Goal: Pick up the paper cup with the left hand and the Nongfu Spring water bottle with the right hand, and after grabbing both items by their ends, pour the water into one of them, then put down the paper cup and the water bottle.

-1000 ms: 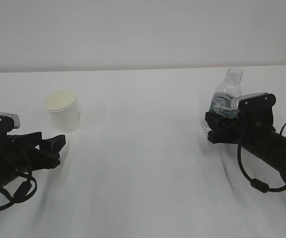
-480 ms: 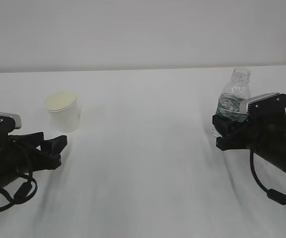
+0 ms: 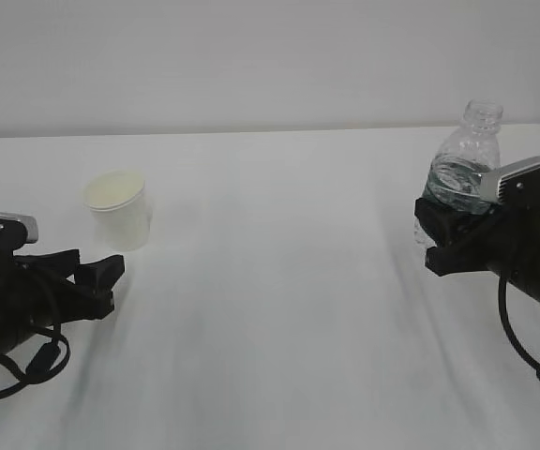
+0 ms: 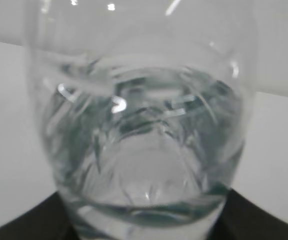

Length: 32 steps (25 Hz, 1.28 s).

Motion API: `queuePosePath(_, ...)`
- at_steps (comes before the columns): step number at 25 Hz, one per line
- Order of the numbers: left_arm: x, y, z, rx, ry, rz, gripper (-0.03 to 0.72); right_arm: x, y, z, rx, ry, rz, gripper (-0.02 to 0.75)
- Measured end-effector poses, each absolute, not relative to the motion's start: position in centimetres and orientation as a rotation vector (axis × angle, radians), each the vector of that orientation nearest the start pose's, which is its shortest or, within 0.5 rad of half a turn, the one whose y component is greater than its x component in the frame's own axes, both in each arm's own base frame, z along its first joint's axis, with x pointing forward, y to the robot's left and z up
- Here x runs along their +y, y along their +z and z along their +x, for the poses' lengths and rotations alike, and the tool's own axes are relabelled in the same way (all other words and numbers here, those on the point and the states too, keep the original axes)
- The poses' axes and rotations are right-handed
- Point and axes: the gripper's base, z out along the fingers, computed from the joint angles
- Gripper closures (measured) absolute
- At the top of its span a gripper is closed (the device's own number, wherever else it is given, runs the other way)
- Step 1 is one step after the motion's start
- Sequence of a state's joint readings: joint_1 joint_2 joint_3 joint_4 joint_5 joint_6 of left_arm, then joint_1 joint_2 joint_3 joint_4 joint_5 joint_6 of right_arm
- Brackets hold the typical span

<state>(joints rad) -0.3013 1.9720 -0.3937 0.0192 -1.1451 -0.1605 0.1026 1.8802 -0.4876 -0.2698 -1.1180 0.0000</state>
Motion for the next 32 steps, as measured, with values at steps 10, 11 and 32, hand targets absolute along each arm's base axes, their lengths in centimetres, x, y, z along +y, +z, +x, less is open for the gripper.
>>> queuePosePath(10,-8.3,9.0,26.3,1.913,-0.3,0.171,0.021,5.5,13.2,28.5,1.717,0.228,-0.412,0.372)
queuePosePath(11,-8.3,9.0,26.4,1.91,-0.302,0.169,0.01,5.5,13.2,28.5,1.718,0.229,-0.411,0.372)
queuePosePath(32,-9.3,6.7,30.8,1.884,-0.29,0.115,-0.001,5.5,13.1,28.4,1.72,0.233,-0.413,0.372)
